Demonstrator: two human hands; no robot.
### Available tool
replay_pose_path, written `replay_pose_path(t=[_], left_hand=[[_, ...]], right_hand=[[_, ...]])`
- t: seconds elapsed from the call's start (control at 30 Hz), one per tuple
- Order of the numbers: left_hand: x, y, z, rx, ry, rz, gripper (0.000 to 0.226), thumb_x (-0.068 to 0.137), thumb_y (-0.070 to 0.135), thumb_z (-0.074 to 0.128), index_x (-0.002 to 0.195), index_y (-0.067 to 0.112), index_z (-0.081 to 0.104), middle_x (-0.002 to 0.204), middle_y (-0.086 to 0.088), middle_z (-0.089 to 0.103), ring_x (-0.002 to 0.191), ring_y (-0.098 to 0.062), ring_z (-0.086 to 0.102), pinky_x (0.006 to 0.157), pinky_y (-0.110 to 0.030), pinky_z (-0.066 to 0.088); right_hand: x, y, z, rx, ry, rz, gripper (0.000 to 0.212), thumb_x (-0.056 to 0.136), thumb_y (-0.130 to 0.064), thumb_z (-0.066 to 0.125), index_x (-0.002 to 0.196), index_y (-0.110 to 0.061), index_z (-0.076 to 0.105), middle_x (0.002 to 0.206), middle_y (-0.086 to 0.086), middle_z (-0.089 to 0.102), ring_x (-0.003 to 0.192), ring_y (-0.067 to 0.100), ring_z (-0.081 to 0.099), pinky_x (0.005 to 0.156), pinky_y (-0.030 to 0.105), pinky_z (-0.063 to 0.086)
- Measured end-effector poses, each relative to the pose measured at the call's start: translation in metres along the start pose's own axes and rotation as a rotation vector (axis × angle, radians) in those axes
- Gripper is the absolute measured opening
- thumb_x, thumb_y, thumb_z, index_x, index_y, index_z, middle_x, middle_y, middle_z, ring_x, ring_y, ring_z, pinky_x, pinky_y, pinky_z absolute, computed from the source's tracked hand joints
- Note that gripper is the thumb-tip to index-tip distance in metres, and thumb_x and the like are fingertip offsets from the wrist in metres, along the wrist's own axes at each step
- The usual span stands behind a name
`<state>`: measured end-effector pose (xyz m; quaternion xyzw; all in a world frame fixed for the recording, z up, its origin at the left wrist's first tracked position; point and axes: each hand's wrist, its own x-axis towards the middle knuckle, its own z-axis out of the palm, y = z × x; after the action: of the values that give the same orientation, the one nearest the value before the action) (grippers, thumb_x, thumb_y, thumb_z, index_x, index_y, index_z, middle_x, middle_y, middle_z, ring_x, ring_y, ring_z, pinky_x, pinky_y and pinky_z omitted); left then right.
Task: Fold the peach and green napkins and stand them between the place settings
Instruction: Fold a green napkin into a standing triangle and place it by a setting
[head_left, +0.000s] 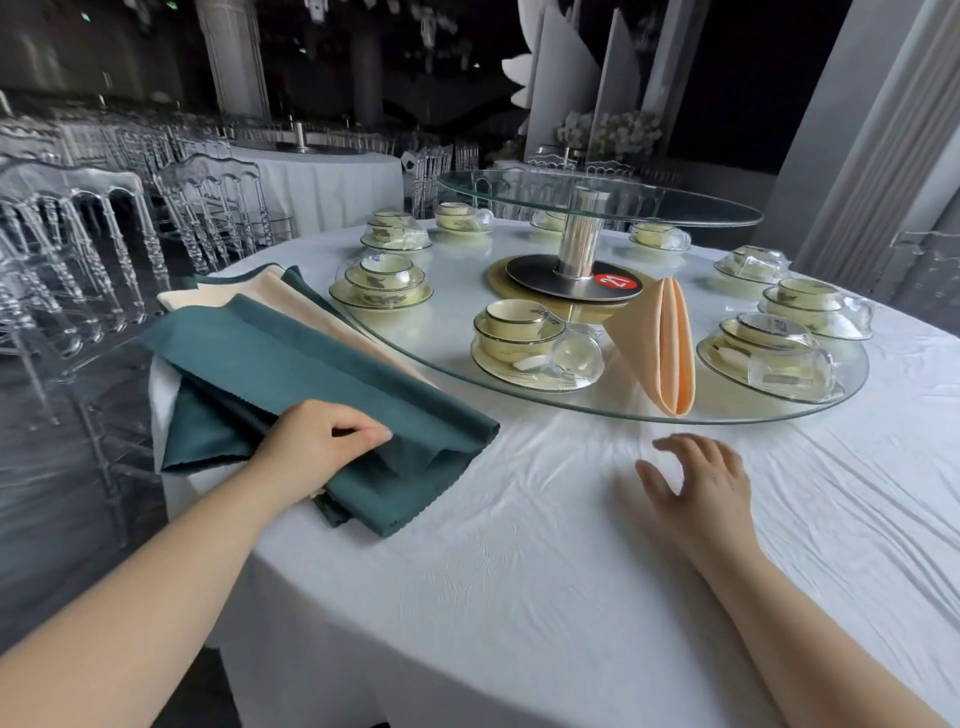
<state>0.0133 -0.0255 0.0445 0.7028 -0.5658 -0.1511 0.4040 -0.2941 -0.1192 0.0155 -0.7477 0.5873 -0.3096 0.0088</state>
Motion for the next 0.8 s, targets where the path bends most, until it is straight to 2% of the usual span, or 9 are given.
replay_pose_path(t=[0.1,0.23,0.33,0.4,0.5,0.6,0.67,0.73,0.8], left_hand=[[0.002,0.032,0.007,0.06,0.078,0.075,0.007,0.081,0.021,0.067,0.079,0.02,0.074,0.071,0.023,0.063,0.087,-0.007,0.063,0.084,-0.023,0.046],[-0.001,0.077,0.016,0.007,0.125,0.217,0.01,0.081,0.023,0.067,0.081,0.017,0.075,0.072,0.016,0.065,0.085,-0.014,0.063,0.083,-0.032,0.049],[-0.005,0.097,0.021,-0.046,0.134,0.311,0.011,0.08,0.023,0.068,0.079,0.016,0.075,0.071,0.011,0.067,0.075,-0.011,0.061,0.078,-0.032,0.05],[-0.007,0.103,0.021,-0.065,0.156,0.373,0.015,0.078,0.031,0.069,0.078,0.017,0.075,0.07,0.014,0.066,0.072,-0.006,0.059,0.075,-0.031,0.05],[-0.011,0.103,0.018,-0.062,0.138,0.357,0.027,0.068,0.045,0.064,0.085,0.026,0.072,0.072,0.017,0.065,0.076,-0.004,0.057,0.074,-0.029,0.049],[-0.018,0.097,0.018,0.172,0.056,0.287,0.043,0.068,0.047,0.074,0.107,0.042,0.055,0.082,0.027,0.052,0.075,0.001,0.051,0.072,-0.018,0.04],[-0.022,0.087,0.023,0.373,0.059,0.305,0.048,0.078,0.039,0.066,0.121,0.039,0.045,0.094,0.023,0.048,0.09,-0.001,0.049,0.076,-0.018,0.034],[-0.024,0.077,0.024,0.462,0.107,0.319,0.035,0.086,0.03,0.057,0.121,0.031,0.05,0.108,0.018,0.05,0.107,-0.006,0.048,0.084,-0.019,0.03],[-0.024,0.071,0.021,0.444,0.124,0.286,0.024,0.088,0.034,0.056,0.109,0.025,0.061,0.115,0.013,0.051,0.113,-0.011,0.046,0.086,-0.018,0.025]], right_hand=[[-0.006,-0.029,-0.004,0.199,0.004,-0.19,0.065,0.072,-0.054,0.045,0.108,-0.002,0.061,0.112,0.012,0.062,0.11,0.026,0.049,0.094,0.025,0.029],[-0.017,-0.085,-0.001,0.386,-0.016,-0.427,0.076,0.074,-0.059,0.048,0.131,-0.009,0.042,0.13,0.005,0.048,0.121,0.011,0.032,0.104,0.021,0.026],[-0.003,-0.102,-0.003,0.506,0.03,-0.363,0.067,0.073,-0.045,0.057,0.129,-0.012,0.047,0.135,0.008,0.046,0.125,0.011,0.03,0.104,0.028,0.025],[0.01,-0.103,-0.008,0.528,-0.018,-0.362,0.041,0.076,-0.023,0.064,0.114,-0.008,0.062,0.125,0.008,0.056,0.122,0.018,0.041,0.102,0.03,0.031],[0.018,-0.105,-0.024,0.728,-0.238,-0.262,0.019,0.08,0.007,0.057,0.094,0.001,0.068,0.088,0.017,0.064,0.084,0.014,0.053,0.074,0.023,0.043],[0.023,-0.105,-0.038,0.886,-0.245,-0.126,0.02,0.086,0.004,0.051,0.076,-0.007,0.065,0.07,0.004,0.06,0.064,0.002,0.051,0.064,0.017,0.042],[0.027,-0.104,-0.046,0.964,-0.208,-0.063,0.028,0.089,-0.001,0.049,0.07,-0.019,0.062,0.068,-0.01,0.06,0.063,-0.005,0.055,0.065,0.012,0.045],[0.031,-0.103,-0.054,1.004,-0.191,-0.019,0.03,0.09,-0.004,0.049,0.07,-0.023,0.061,0.067,-0.012,0.06,0.061,-0.007,0.055,0.062,0.009,0.045],[0.033,-0.103,-0.063,1.0,-0.185,0.03,0.028,0.09,-0.008,0.051,0.068,-0.022,0.06,0.069,-0.006,0.059,0.068,0.003,0.054,0.066,0.017,0.044]])
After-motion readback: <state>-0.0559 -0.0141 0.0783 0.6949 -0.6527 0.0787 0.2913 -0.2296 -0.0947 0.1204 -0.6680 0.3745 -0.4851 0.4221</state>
